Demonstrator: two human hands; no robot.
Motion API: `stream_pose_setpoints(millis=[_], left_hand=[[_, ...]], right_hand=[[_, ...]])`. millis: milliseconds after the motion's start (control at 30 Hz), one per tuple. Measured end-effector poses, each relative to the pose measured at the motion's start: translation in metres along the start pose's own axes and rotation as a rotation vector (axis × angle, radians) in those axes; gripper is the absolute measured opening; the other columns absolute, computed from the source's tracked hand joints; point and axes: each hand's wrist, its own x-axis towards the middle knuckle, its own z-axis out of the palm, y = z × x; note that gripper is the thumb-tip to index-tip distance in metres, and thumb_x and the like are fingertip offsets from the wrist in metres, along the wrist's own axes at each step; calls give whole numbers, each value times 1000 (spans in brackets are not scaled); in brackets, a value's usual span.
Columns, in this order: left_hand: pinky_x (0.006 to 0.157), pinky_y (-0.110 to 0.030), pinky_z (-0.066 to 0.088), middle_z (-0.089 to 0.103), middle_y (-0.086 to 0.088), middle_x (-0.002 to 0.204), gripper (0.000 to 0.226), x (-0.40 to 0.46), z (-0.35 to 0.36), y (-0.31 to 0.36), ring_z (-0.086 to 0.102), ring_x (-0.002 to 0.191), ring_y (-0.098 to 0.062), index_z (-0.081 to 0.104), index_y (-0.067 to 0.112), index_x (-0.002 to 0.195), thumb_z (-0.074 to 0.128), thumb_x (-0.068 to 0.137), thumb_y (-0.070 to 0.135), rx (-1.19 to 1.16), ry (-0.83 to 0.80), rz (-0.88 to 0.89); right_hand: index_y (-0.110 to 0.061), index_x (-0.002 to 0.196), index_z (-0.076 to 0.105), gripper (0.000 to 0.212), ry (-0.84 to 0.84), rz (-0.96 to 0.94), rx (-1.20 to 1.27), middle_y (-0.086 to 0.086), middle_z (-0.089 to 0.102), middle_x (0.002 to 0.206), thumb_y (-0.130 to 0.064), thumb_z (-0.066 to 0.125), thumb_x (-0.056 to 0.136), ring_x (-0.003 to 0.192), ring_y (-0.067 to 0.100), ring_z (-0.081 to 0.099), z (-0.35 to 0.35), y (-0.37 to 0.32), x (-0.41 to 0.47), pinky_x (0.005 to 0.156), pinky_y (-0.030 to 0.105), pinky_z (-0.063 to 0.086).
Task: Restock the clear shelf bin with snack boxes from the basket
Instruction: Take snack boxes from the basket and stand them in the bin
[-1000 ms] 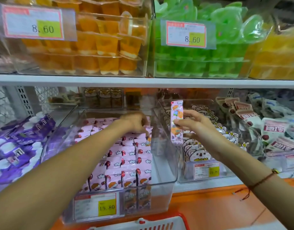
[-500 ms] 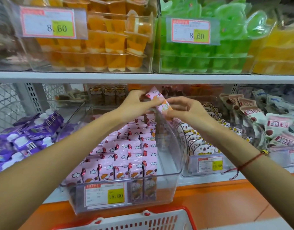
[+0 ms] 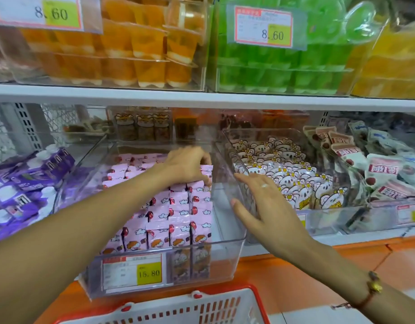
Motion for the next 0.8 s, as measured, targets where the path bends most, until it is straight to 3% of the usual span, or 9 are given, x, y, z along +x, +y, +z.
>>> stream_pose_setpoints(millis=[167, 333, 433, 500, 567, 633, 733, 800], left_hand=[[62, -26, 37, 68, 5, 97, 41, 14, 7, 9, 60, 90, -21, 68, 28, 92, 84, 59, 46, 76, -68, -81], [78, -30, 47, 66, 6, 108, 39, -7, -12, 7, 59, 98, -16, 66, 26, 106, 77, 72, 42, -120, -55, -95], [86, -32, 51, 67, 11, 101, 24, -49, -34, 11, 61, 95, -9, 65, 29, 106, 66, 84, 37, -284, 142, -75], [77, -29, 53, 67, 17, 89, 14, -94, -44, 20, 62, 85, -2, 65, 34, 97, 63, 84, 39, -337, 375, 1], [64, -23, 48, 65, 18, 80, 10, -143, -46, 30, 61, 76, -3, 64, 33, 89, 60, 84, 40, -386, 531, 130], [59, -22, 46, 63, 17, 80, 9, -190, -33, 38, 59, 71, -4, 62, 31, 87, 59, 83, 38, -451, 502, 260], [60, -14, 44, 60, 18, 81, 7, -245, 19, 35, 52, 66, 7, 60, 30, 86, 60, 83, 36, -426, 283, 328], [60, -12, 41, 60, 20, 88, 12, -273, 67, 24, 53, 70, 9, 59, 34, 91, 55, 82, 41, -372, 45, 222]], right_hand=[[-14, 137, 45, 50, 7, -36, -53, 3, 55, 123, -36, 50, 92, 121, 15, 38, -1, 1, -1, 98, 22, 29], [-19, 132, 50, 47, 2, -17, -47, 0, 56, 124, -43, 51, 92, 119, 14, 43, -14, -5, -3, 91, 18, 29], [-23, 118, 59, 31, 55, -35, -33, -6, 61, 111, -39, 55, 91, 106, 14, 52, -34, -13, -11, 84, 28, 40], [-26, 104, 64, 24, 51, -81, 23, -10, 64, 93, -42, 54, 90, 84, 8, 56, -46, -22, -23, 70, 30, 46], [-33, 93, 63, 23, -61, -105, 85, -17, 62, 77, -49, 47, 87, 71, 0, 55, -47, -31, -42, 60, 24, 45], [-36, 91, 57, 24, -264, -114, 36, -23, 56, 70, -52, 41, 85, 67, -5, 52, -32, -37, -67, 55, 15, 39], [-34, 100, 55, 23, -664, -144, -90, -19, 62, 85, -49, 42, 90, 75, -1, 56, 16, -37, -113, 64, 20, 42], [-31, 108, 56, 25, -905, -149, -165, -11, 65, 103, -44, 42, 93, 95, 10, 60, 55, -28, -143, 77, 25, 43]])
